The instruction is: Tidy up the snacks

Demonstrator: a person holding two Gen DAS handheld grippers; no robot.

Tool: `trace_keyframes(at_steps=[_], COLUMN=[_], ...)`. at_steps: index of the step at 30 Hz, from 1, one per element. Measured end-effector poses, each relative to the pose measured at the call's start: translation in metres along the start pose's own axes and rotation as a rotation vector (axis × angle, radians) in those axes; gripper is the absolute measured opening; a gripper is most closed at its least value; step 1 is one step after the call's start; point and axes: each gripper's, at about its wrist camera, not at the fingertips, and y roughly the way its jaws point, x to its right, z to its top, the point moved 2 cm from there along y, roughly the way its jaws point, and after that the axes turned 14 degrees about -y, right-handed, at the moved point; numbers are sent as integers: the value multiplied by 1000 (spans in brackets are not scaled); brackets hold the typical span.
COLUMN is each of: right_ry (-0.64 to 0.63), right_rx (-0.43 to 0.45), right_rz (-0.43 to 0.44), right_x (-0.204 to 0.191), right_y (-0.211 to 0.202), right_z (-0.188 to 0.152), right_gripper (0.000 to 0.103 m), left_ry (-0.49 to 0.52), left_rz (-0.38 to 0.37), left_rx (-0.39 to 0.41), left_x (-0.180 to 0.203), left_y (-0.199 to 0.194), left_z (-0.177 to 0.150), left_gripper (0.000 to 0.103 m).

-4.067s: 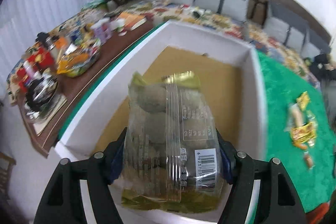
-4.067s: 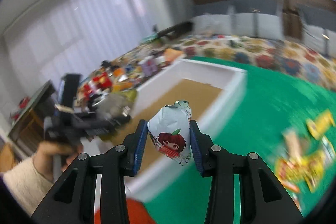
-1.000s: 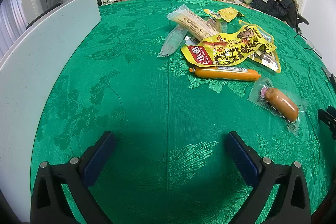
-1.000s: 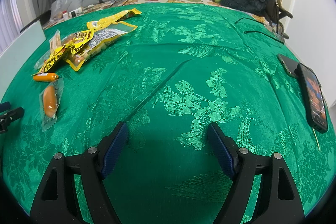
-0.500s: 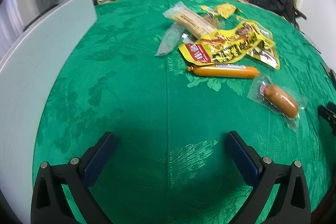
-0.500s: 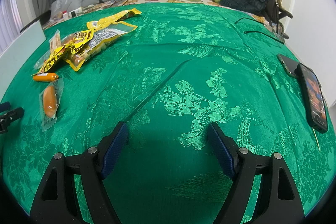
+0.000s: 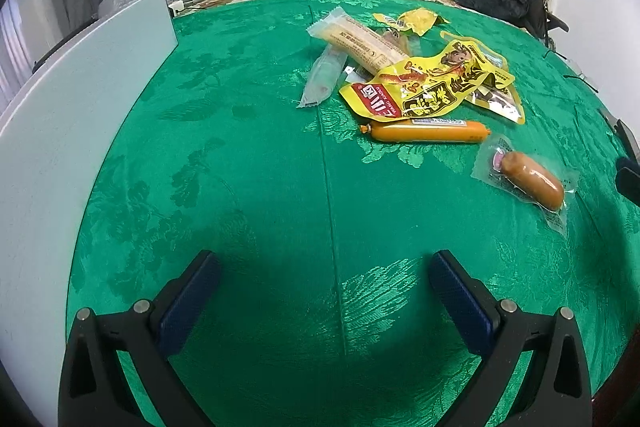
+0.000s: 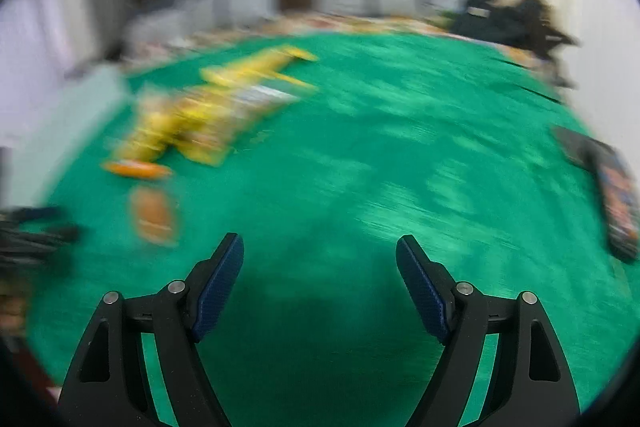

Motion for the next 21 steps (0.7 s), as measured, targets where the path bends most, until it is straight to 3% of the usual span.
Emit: trace_keyframes(at_steps=[3, 5, 11, 12, 13, 14, 18, 21], right_ry=[-135, -233, -425, -427, -426, -412, -351, -317], right_rx=[-33, -108, -278, -278, -272, -267, -277, -253], right_rz=[131, 179, 165, 143, 100, 98, 126, 100], right_x=[-41, -66, -105, -105, -103, -101, -88, -77], right_y=[18, 43, 91, 91, 88, 85, 73, 59], right_z=[27, 41, 42, 40, 40, 42, 35, 36], right_gripper=[81, 81, 79, 68, 40, 31, 26, 23], left_ry=[-1, -1, -1, -1, -1, -2, -2, -1], left_rz=[0, 0, -1, -1, -1, -2, -1, -1], left_rx=[0, 0, 0, 0, 0, 0, 0, 0], left_x=[0, 0, 0, 0, 0, 0, 0, 0], left_y=[0, 0, 0, 0, 0, 0, 0, 0], left_z=[0, 0, 1, 1, 1, 1, 1, 1], left_gripper=[103, 103, 103, 103, 103, 103, 103, 103])
